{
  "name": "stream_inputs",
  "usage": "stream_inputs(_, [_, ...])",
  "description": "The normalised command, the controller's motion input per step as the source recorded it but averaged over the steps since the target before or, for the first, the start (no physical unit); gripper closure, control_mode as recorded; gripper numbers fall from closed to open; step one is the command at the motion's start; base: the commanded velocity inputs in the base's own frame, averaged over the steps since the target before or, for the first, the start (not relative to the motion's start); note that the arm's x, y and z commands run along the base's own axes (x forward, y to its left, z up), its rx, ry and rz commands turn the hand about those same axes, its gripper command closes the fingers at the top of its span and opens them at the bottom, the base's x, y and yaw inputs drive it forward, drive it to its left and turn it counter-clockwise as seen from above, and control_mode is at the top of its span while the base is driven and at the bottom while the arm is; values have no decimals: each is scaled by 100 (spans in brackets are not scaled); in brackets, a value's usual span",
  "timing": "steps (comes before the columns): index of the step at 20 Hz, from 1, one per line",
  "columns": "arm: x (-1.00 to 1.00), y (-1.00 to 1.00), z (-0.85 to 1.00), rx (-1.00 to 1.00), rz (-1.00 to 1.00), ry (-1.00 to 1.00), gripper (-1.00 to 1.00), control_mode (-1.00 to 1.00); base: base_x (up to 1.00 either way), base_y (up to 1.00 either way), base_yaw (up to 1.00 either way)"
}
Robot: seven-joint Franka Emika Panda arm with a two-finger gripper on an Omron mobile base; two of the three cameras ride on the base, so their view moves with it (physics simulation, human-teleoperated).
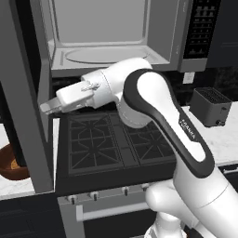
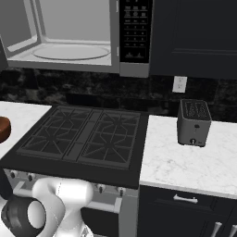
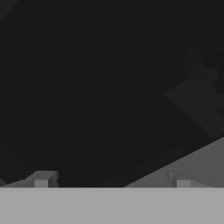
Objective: Open the microwave, place the bowl with waffle inside the microwave, then close the microwave door and turn it on.
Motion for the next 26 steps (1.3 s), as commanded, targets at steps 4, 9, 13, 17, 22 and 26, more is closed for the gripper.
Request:
stream_inputs(4, [0,6,-3,0,-10,0,-100,-100,0,0,0])
stream_inputs(9, [-12,-57,-7,0,-8,1,-100,-100,0,0,0])
stream_inputs(13, [-11,-100,-5,5,-12,22,-100,-100,0,0,0])
stream_inputs(17, [3,-94,-19,13,-25,39,-100,-100,0,0,0])
stream_inputs(22, [65,-42,-91,-12,-29,14,-100,-100,0,0,0])
stream_inputs(26, [100,-2,-100,-30,-8,10,-100,-100,0,0,0])
